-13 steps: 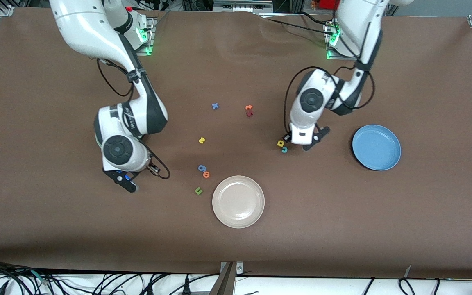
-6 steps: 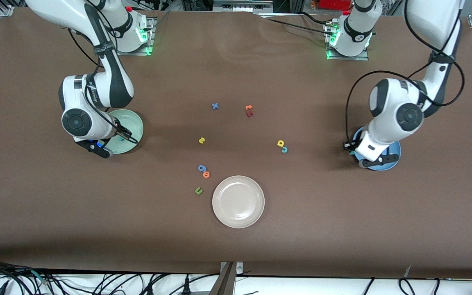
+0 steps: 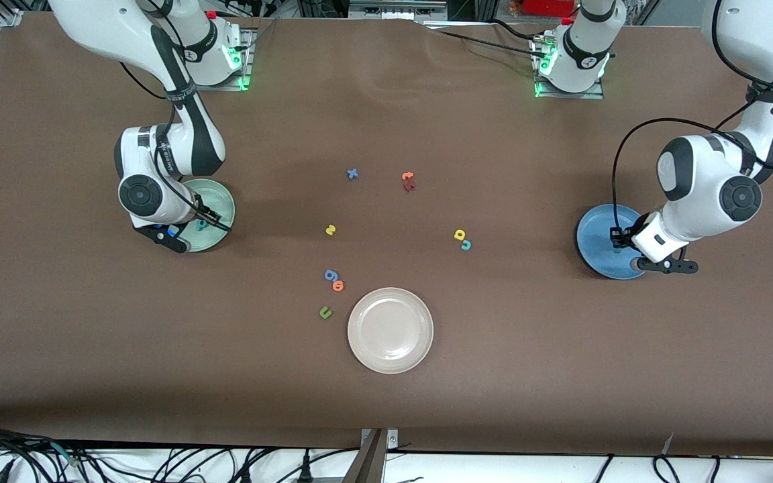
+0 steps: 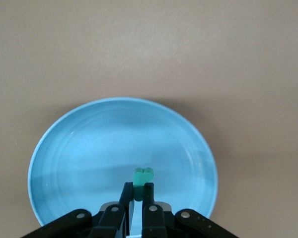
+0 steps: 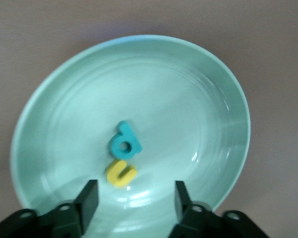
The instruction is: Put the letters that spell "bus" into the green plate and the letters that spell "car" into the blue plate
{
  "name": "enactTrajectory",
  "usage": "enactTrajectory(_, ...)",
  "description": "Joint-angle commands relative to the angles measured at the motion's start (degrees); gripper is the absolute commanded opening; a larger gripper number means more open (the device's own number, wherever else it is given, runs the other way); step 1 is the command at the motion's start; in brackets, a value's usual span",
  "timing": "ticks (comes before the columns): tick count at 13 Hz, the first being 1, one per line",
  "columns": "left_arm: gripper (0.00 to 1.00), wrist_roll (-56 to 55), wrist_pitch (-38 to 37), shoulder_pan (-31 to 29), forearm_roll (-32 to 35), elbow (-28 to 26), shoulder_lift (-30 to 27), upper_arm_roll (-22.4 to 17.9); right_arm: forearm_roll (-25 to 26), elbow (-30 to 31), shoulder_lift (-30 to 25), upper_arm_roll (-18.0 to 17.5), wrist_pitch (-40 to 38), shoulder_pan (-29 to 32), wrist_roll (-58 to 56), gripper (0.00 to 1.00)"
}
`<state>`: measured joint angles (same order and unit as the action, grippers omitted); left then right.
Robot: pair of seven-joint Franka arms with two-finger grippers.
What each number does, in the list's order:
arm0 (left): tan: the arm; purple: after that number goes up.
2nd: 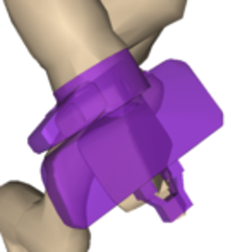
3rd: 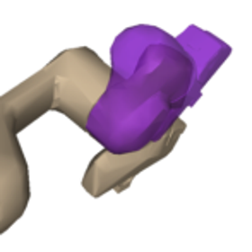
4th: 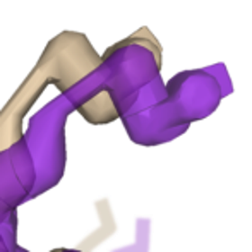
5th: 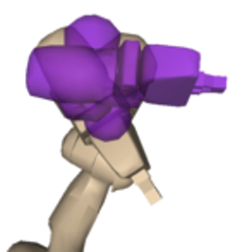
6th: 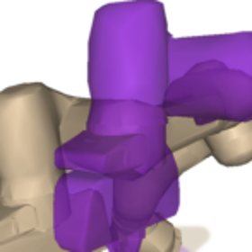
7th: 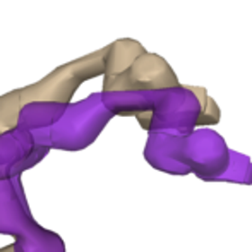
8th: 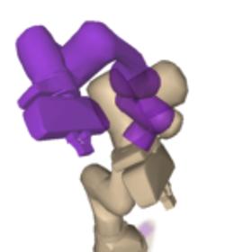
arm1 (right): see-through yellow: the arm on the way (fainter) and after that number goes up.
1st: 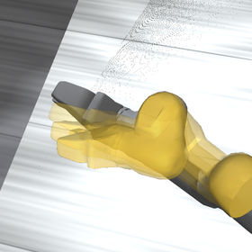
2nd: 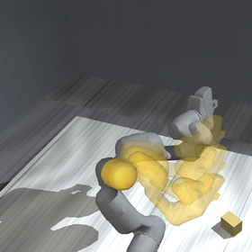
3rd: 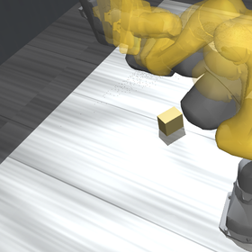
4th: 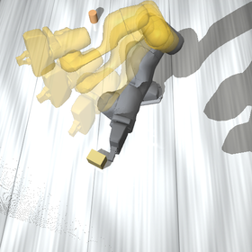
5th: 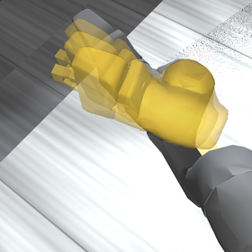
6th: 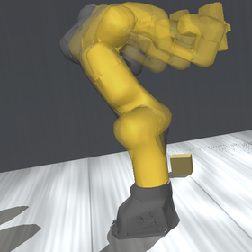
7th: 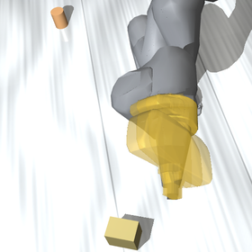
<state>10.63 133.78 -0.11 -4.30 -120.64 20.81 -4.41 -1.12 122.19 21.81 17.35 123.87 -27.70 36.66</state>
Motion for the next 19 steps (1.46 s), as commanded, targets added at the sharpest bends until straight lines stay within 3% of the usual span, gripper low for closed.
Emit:
enactTrajectory(1,0.4,1.3,2.6,-0.4,1.1,-1.2,1.3,0.8,-2.0,-5.3,-2.0,-3.4,-7.2,-0.3,4.0,1.0)
enactTrajectory(2,0.45,1.3,2.6,-0.4,1.1,-1.2,1.3,0.8,-3.1,-5.7,-2.1,-4.2,-7.3,-0.3,5.1,1.0)
enactTrajectory(4,0.65,1.2,2.3,-0.3,1.1,-0.9,0.9,0.9,-9.0,-6.8,-2.3,-9.7,-5.4,-0.3,10.8,1.0)
enactTrajectory(7,0.69,-0.2,1.8,2.9,1.0,-0.3,0.1,1.2,-9.8,-7.0,-1.6,-15.8,3.0,-1.4,18.2,0.98)
enactTrajectory(8,0.69,-3.4,1.8,5.2,0.6,-0.3,-0.2,1.2,-9.7,-7.0,-0.4,-16.1,5.9,-2.3,21.0,0.9)
enactTrajectory(10,0.72,-13.3,1.8,10.2,-0.9,-0.2,-0.7,1.2,-8.9,-7.6,1.9,-16.1,11.5,-5.6,21.0,0.58)
enactTrajectory(12,0.74,-18.3,1.9,15.0,-1.2,-0.1,-0.4,1.3,-6.8,-11.9,5.5,-16.0,13.2,-8.2,21.0,0.56)
enactTrajectory(15,0.75,-36.4,2.4,20.1,-2.3,1.3,0.1,4.3,-5.2,-18.4,11.2,-16.1,13.1,-9.3,21.6,0.56)
enactTrajectory(19,0.73,-61.5,4.6,23.7,-2.0,2.9,1.1,6.9,-2.8,-18.4,13.3,-15.8,13.3,-9.6,21.4,0.56)
